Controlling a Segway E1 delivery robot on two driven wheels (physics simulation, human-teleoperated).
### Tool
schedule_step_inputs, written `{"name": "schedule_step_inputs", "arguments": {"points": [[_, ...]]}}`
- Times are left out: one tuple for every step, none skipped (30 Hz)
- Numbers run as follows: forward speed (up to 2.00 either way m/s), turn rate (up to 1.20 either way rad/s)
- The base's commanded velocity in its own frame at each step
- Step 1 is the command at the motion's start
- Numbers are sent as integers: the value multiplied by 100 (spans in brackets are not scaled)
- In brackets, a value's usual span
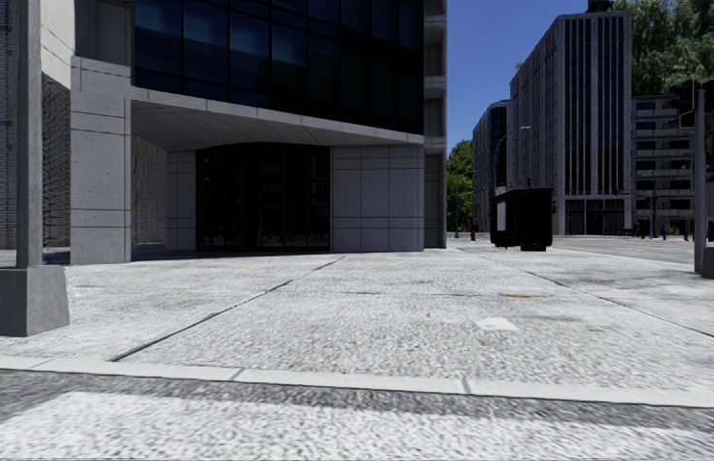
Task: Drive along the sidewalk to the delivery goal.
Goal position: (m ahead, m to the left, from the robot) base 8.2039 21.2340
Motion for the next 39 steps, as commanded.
{"name": "schedule_step_inputs", "arguments": {"points": [[200,0],[200,0],[200,0],[200,0],[200,0],[200,0],[200,0],[200,0],[200,0],[200,0],[200,0],[200,0],[200,0],[200,0],[200,0],[195,0],[195,0],[186,0],[179,0],[176,0],[176,0],[168,0],[164,0],[160,0],[149,0],[149,0],[134,0],[128,0],[126,0],[125,0],[125,0],[125,11],[125,21],[125,32],[125,32],[125,44],[126,53],[126,57],[126,59]]}}
